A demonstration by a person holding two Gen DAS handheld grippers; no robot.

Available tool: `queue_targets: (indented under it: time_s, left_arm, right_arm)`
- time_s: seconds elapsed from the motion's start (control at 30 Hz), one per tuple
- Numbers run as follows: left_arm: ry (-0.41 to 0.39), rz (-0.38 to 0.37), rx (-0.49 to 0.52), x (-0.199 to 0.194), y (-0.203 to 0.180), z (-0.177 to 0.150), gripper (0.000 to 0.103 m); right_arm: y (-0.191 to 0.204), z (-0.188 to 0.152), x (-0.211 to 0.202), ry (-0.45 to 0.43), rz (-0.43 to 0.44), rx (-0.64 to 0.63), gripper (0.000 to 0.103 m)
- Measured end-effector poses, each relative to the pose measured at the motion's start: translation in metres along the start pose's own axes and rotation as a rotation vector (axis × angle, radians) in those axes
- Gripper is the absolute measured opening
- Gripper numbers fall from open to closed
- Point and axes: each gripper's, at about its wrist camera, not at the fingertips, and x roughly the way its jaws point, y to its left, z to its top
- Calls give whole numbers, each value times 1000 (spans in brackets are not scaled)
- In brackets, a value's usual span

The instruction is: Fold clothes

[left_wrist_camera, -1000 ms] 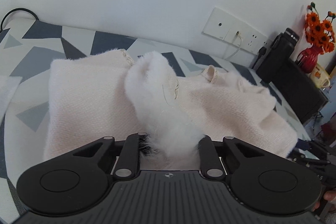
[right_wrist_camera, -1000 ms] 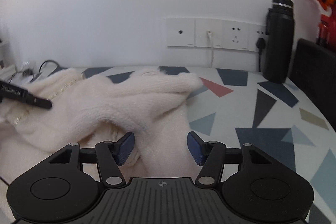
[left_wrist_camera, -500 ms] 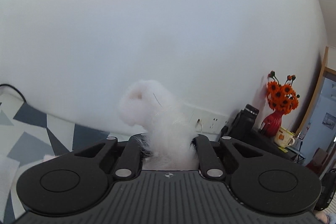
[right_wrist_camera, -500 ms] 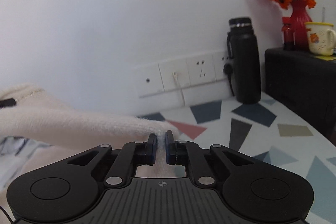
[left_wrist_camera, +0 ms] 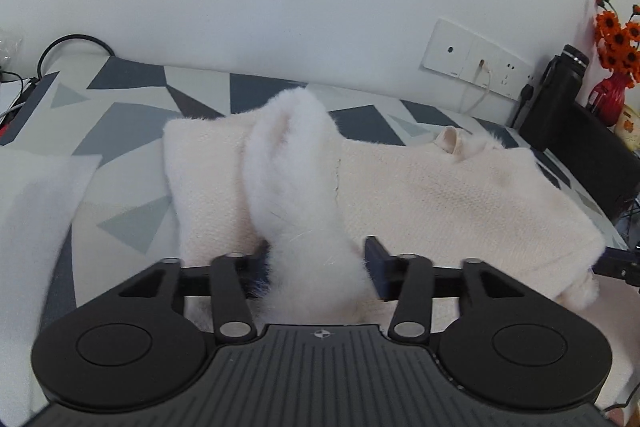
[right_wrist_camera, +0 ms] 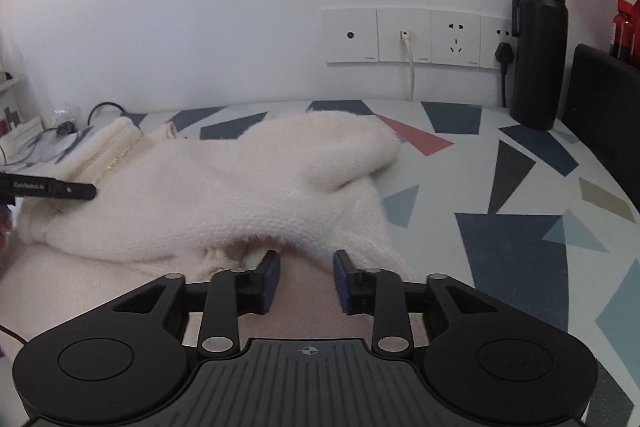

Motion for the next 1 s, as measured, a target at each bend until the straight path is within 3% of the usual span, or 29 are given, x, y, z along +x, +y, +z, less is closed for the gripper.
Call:
queue_targets:
  time_s: [0.17,0.3,0.47,0.6,0.67,0.7,0.77,0.8,0.93,1.0]
  left_arm:
    - [-22,-27,71,-14,-1,24,71]
    - [47,-19,21,16,5,54,74]
    - [138,-9,-122,65,27,74,74]
    - [143,-72,-247,84,44,74,74]
    - [133,-74,-266,87,48,70,53]
    - [128,-63,-258,88,49,67,29]
    - [100,-63,-233,82,50,64,17]
    - [74,-75,-231,75,51,63,13]
    - [-144,-111,-174,23,48,66,12]
    - [-212,-118,-160,9,50,71,12]
  right_arm:
    - [-17,28,-19,-91,70,116,47]
    - [-52,57,4,-107,78,310,54]
    - [-104,73,71,18,106,646,55]
    - [-115,77,109,59,54,675,56]
    - [-117,79,126,76,45,674,58]
    - [-119,79,134,89,41,689,58]
    - [-119,78,146,106,48,701,37]
    - [-118,79,148,100,47,688,12]
    - [-103,92,125,-77,29,594,8]
    - [-94,102,113,-160,35,565,8]
